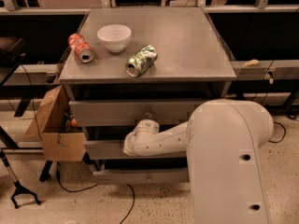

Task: Open middle drawer

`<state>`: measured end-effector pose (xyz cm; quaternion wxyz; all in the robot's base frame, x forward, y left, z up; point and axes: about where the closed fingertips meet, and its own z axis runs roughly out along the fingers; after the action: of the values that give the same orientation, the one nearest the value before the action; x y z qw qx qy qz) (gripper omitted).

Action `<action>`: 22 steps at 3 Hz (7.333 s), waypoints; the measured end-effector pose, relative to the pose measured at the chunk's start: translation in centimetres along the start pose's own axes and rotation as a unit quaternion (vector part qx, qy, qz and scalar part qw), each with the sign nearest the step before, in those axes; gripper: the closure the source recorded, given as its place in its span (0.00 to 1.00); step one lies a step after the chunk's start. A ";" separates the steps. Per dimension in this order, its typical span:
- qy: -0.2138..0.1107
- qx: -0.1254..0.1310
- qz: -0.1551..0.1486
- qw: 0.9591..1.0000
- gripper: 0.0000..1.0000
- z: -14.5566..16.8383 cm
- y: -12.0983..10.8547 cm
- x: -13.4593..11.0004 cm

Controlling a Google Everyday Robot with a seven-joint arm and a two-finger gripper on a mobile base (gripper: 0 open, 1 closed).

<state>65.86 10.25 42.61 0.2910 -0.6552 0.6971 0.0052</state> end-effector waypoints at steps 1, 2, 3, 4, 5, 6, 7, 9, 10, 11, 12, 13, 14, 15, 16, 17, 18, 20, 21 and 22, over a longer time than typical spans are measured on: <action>0.001 -0.001 -0.006 1.000 1.00 -0.6 0.2 0.0; 0.002 -0.006 -0.013 1.000 0.82 -0.9 0.6 -0.3; 0.003 -0.007 -0.014 1.000 0.58 -1.0 0.7 -0.3; 0.009 -0.021 -0.025 0.999 0.36 -1.0 2.2 0.0; 0.008 -0.021 -0.025 0.999 0.11 -1.1 2.2 -0.1; 0.008 -0.021 -0.025 0.999 0.00 -1.1 2.2 -0.1; 0.008 -0.022 -0.025 0.999 0.00 -1.1 2.2 -0.1; 0.016 -0.047 -0.017 0.999 0.00 -0.8 4.7 1.9; 0.018 -0.070 -0.014 0.997 0.19 -1.2 7.2 3.3; 0.018 -0.071 -0.014 0.997 0.42 -1.3 7.0 3.3; 0.018 -0.071 -0.014 0.997 0.65 -1.8 6.4 2.9; 0.018 -0.071 -0.014 0.997 0.89 -2.0 6.0 2.7; 0.018 -0.071 -0.014 0.997 1.00 -2.4 5.4 2.4; 0.018 -0.071 -0.014 0.997 1.00 -2.9 5.1 2.1; 0.018 -0.071 -0.014 0.997 1.00 -3.5 4.6 1.8; 0.018 -0.070 -0.014 0.997 1.00 -3.9 4.4 1.6; 0.014 -0.070 -0.017 0.997 1.00 -4.3 4.4 1.5; 0.015 -0.080 -0.021 0.996 1.00 -4.7 5.6 1.7; 0.016 -0.098 -0.029 0.995 0.81 -5.0 7.5 1.6; 0.016 -0.098 -0.029 0.995 0.58 -5.3 7.4 1.5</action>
Offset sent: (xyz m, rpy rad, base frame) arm -0.1382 -0.0242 -0.0396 -0.1656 0.1498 0.2217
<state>57.02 7.84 43.61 0.2139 -0.7007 0.6785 0.0548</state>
